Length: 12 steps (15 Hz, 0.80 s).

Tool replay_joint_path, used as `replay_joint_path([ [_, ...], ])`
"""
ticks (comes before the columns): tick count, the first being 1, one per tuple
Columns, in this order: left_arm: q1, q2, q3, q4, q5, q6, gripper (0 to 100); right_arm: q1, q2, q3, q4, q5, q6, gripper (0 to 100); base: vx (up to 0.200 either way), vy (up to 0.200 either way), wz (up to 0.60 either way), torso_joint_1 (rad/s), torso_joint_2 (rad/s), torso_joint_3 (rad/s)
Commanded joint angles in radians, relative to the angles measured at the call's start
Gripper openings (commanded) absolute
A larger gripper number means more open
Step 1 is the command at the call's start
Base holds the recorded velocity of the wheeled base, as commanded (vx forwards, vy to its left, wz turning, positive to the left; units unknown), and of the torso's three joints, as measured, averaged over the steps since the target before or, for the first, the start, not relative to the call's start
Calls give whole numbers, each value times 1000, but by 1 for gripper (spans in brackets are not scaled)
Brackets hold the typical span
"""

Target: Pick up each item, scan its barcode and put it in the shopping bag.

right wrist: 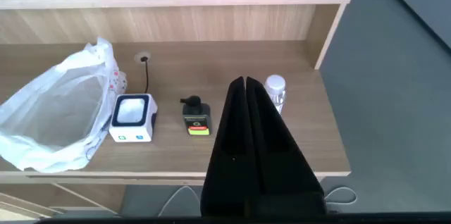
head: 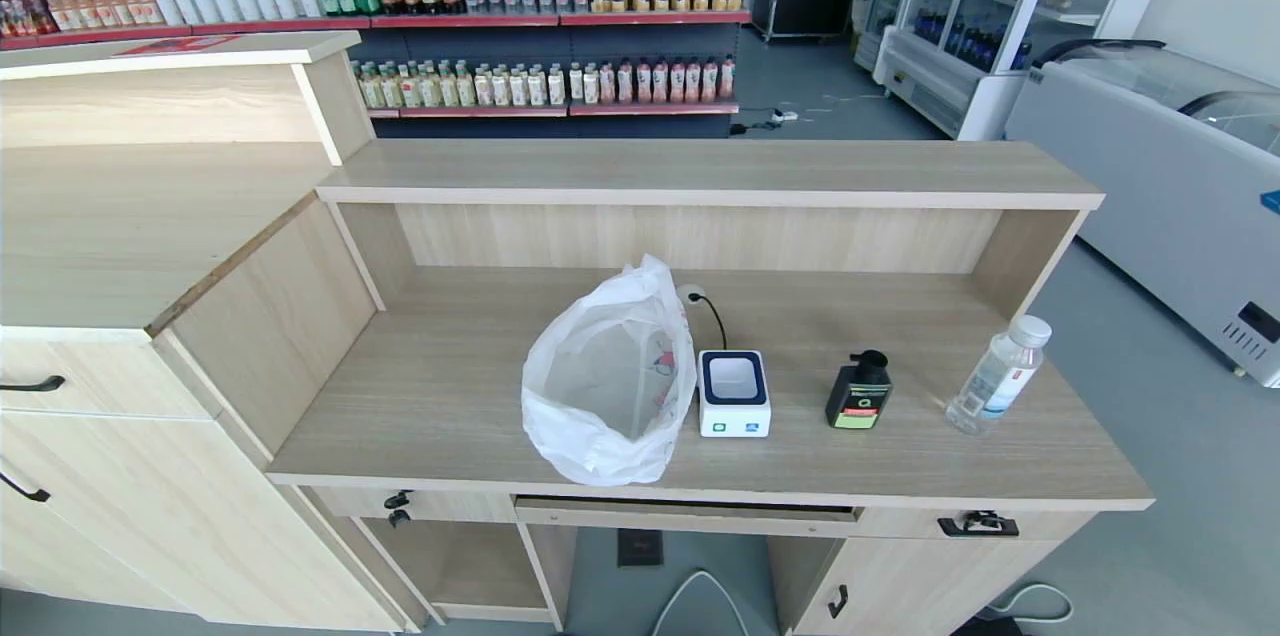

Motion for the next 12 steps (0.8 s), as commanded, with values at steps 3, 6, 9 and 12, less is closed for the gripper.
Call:
replay_joint_path([
  [3, 1, 0, 0, 0, 0, 0, 100, -204, 649, -111, -309, 221, -206, 100, 0, 0, 0, 0, 0, 0],
  [6, 1, 0, 0, 0, 0, 0, 100, -295, 814, -23, -406, 466, -436, 100, 0, 0, 0, 0, 0, 0],
  [9, 1, 0, 0, 0, 0, 0, 100, -301, 920, -37, -406, 557, -490, 100, 0, 0, 0, 0, 0, 0],
  [12, 1, 0, 0, 0, 0, 0, 100, -298, 1012, -53, -404, 583, -506, 100, 0, 0, 0, 0, 0, 0],
])
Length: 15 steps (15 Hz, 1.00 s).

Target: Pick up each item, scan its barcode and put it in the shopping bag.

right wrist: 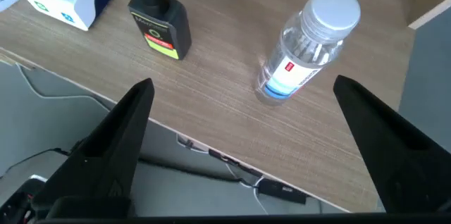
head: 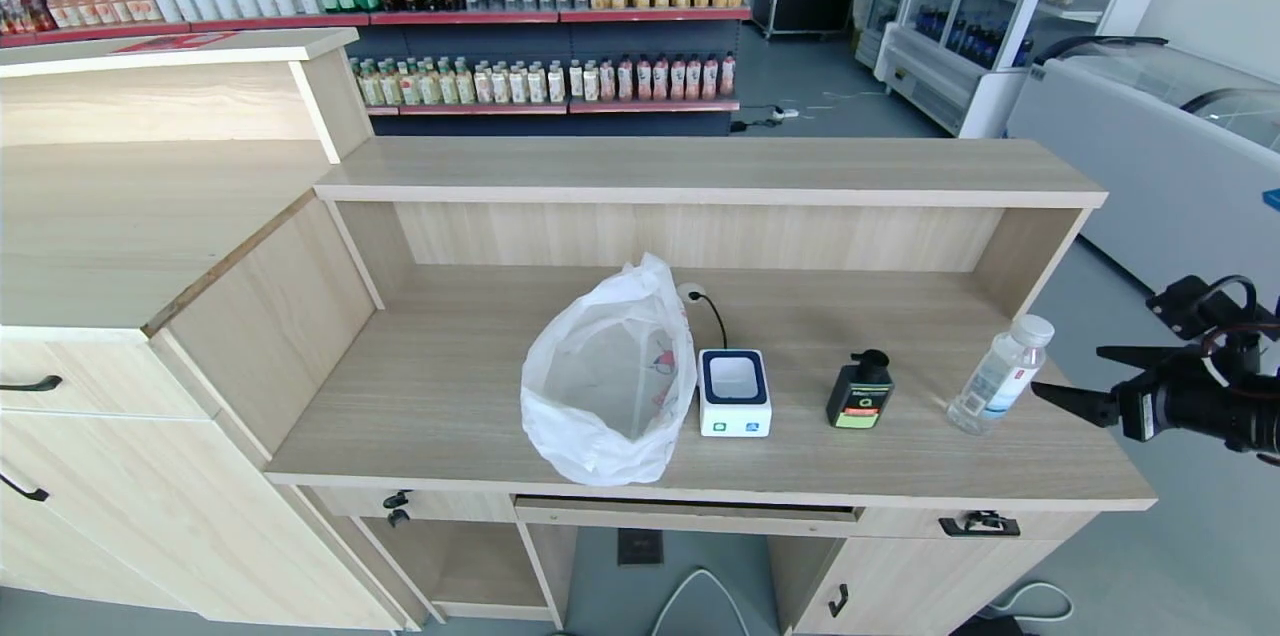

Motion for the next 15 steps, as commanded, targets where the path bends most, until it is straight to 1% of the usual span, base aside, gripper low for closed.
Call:
replay_joint_path([
  [1, 1, 0, 0, 0, 0, 0, 100, 3, 98, -6, -1, 33, -22, 100, 0, 0, 0, 0, 0, 0],
  [3, 1, 0, 0, 0, 0, 0, 100, 21, 147, -29, -4, 86, -68, 100, 0, 0, 0, 0, 0, 0],
  [6, 1, 0, 0, 0, 0, 0, 100, 35, 230, -95, -40, 128, -137, 100, 0, 0, 0, 0, 0, 0],
  [9, 1, 0, 0, 0, 0, 0, 100, 43, 289, -142, -44, 128, -165, 100, 0, 0, 0, 0, 0, 0],
  [15, 1, 0, 0, 0, 0, 0, 100, 112, 374, -222, -46, 138, -174, 100, 0, 0, 0, 0, 0, 0],
])
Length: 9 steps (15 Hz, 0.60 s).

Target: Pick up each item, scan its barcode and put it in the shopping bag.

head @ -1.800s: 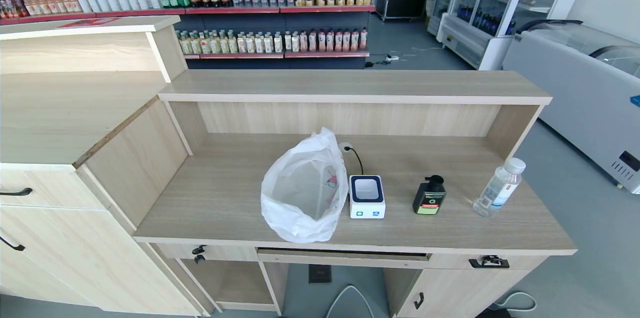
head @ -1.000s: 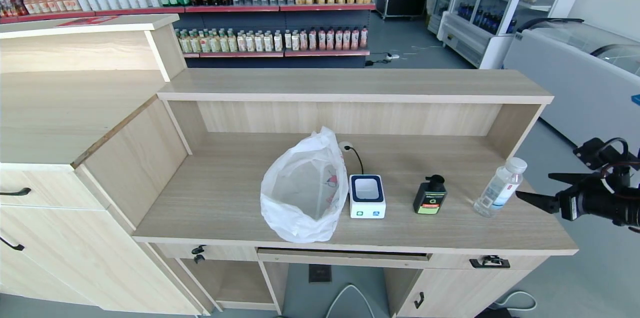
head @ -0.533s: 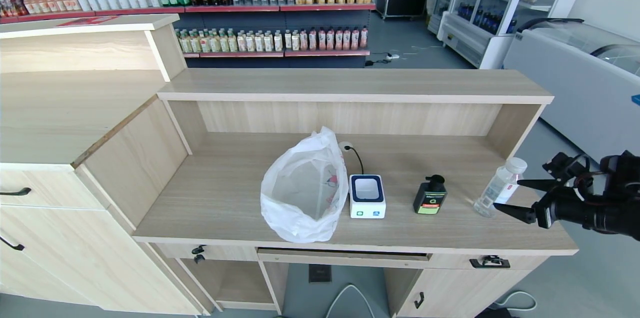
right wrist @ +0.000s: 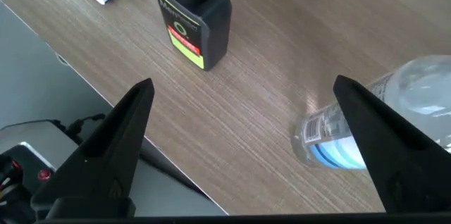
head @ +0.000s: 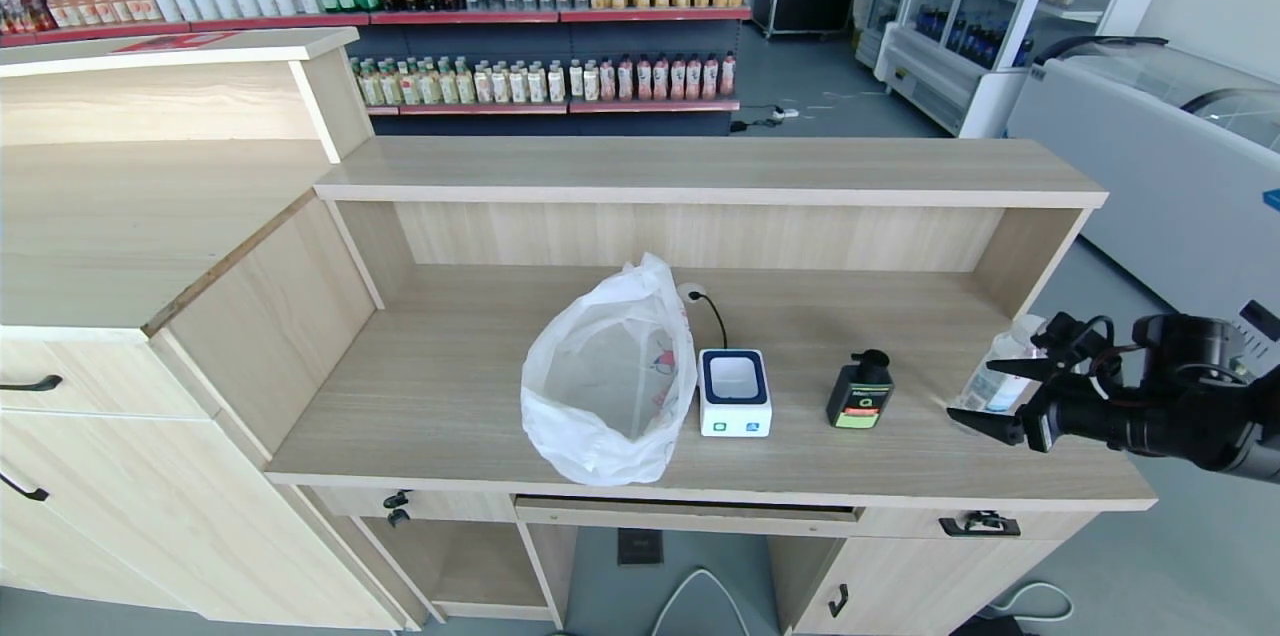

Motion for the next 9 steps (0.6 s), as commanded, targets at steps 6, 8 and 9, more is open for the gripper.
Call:
replay_joint_path([
  [6, 1, 0, 0, 0, 0, 0, 100, 59, 89, -64, 1, 6, -27, 100, 0, 0, 0, 0, 0, 0],
  [8, 1, 0, 0, 0, 0, 0, 100, 70, 106, -98, 2, 32, -24, 100, 0, 0, 0, 0, 0, 0],
  [9, 1, 0, 0, 0, 0, 0, 100, 71, 111, -103, 2, 43, -25, 100, 0, 0, 0, 0, 0, 0],
])
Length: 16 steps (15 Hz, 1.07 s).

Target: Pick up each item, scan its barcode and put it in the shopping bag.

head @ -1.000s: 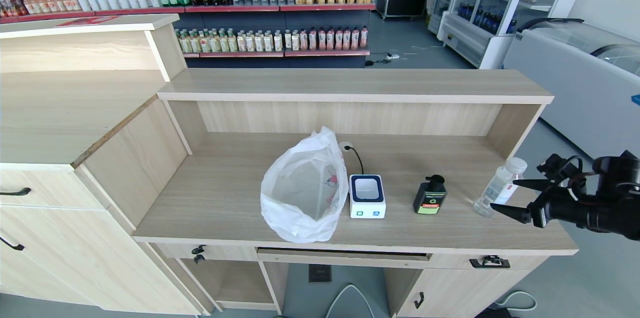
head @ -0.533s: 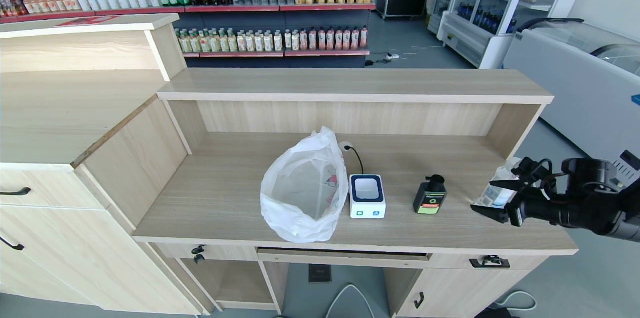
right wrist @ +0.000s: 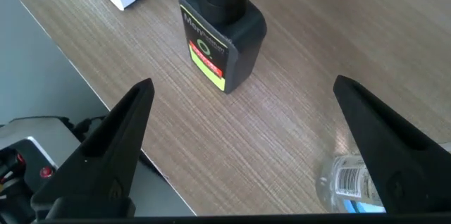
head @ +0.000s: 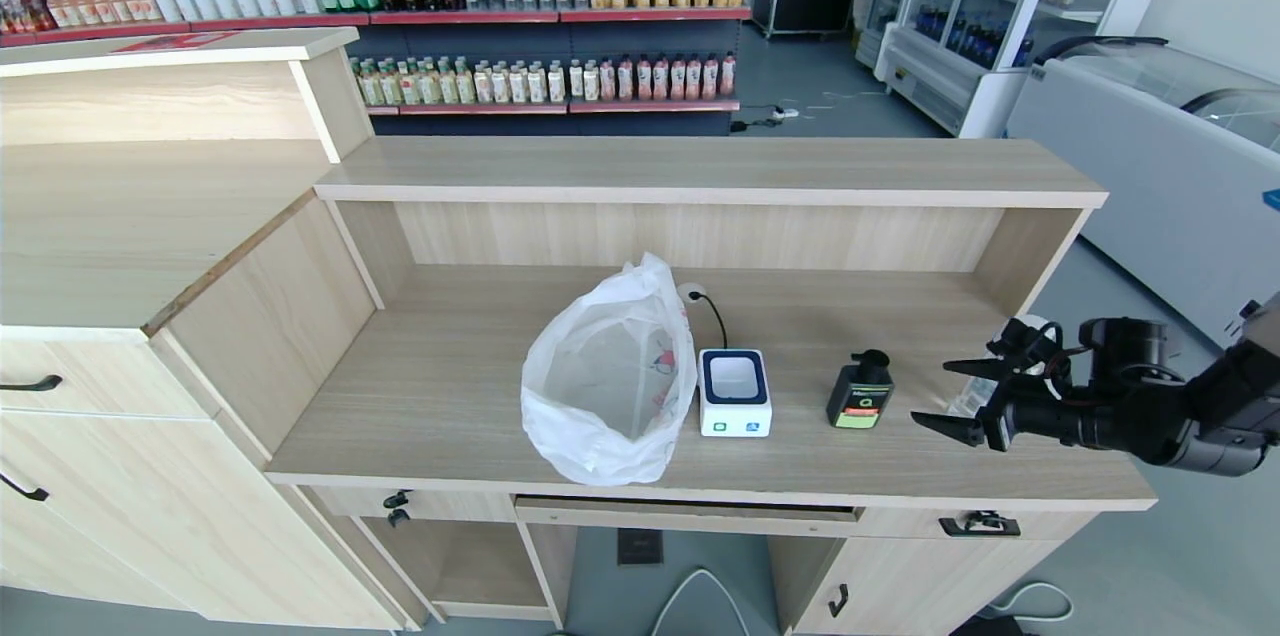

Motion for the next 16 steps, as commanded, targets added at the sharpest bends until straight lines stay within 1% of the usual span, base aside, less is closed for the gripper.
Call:
replay_joint_path([
  [1, 0, 0, 0, 0, 0, 0, 100, 16, 24, -17, -1, 10, -1, 100, 0, 0, 0, 0, 0, 0],
  [5, 0, 0, 0, 0, 0, 0, 100, 39, 50, -24, -1, 19, -1, 100, 0, 0, 0, 0, 0, 0],
  [7, 0, 0, 0, 0, 0, 0, 100, 45, 69, -58, -1, 17, -1, 100, 0, 0, 0, 0, 0, 0],
  [16, 0, 0, 0, 0, 0, 0, 100, 106, 142, -135, 2, 17, 2, 100, 0, 0, 0, 0, 0, 0],
])
